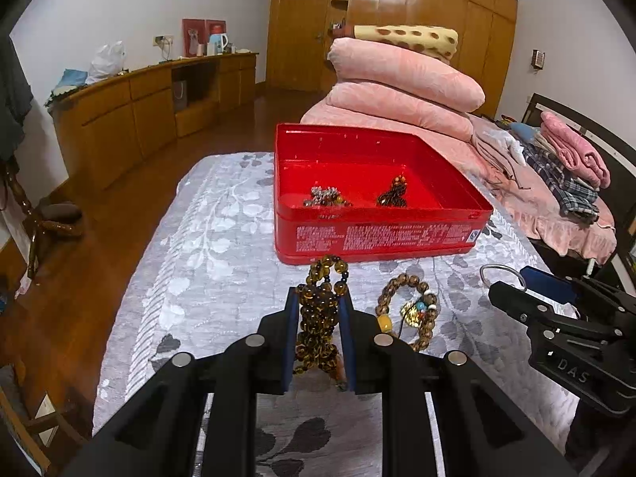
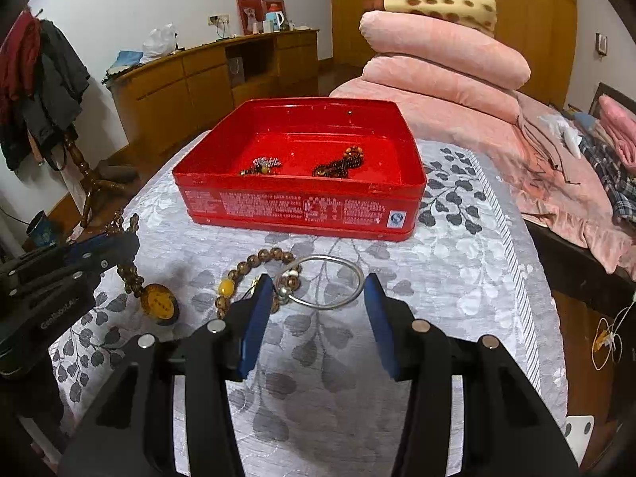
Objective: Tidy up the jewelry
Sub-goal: 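Carry the bangle in the right tool and amber strand in the left tool over the red box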
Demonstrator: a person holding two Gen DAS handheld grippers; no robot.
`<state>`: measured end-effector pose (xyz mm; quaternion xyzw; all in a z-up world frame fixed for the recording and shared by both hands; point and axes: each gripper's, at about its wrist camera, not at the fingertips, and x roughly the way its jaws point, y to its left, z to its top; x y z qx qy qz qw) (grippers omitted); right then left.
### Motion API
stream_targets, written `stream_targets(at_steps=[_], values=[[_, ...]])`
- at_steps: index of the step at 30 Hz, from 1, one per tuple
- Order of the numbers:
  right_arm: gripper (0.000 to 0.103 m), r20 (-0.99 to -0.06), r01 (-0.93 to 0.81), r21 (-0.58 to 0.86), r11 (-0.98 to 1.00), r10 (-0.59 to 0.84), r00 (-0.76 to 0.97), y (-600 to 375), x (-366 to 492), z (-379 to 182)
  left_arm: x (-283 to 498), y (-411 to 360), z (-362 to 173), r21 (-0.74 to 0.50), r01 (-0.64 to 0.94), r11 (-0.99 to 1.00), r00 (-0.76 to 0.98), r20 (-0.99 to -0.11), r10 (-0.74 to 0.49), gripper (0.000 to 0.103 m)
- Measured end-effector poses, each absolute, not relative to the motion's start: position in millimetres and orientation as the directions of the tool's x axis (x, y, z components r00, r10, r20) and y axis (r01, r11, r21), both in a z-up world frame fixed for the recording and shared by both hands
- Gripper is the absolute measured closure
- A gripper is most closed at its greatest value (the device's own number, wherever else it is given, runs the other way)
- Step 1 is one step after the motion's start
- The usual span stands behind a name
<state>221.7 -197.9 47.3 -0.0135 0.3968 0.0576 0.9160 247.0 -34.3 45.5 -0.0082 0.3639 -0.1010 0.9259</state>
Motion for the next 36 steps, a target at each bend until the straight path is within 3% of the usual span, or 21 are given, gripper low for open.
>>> stream_targets(at_steps=[23,36], values=[[0.057,-0.657,-0.145,0.029,0.989,0.129,0.743,-208.3,283.7,102.1,305.8,-49.9,116.9,-0.149,0.228,0.962,0.791,-0.548,-0.273,0.084],[0.057,-0.697,-0.111,0.055,0.992,0.118,0.707,-220.0,353.5,80.1,383.7,-65.2,88.7,-0.151,0.19,0.97,0.762,-0.601,-0.243,0.084]])
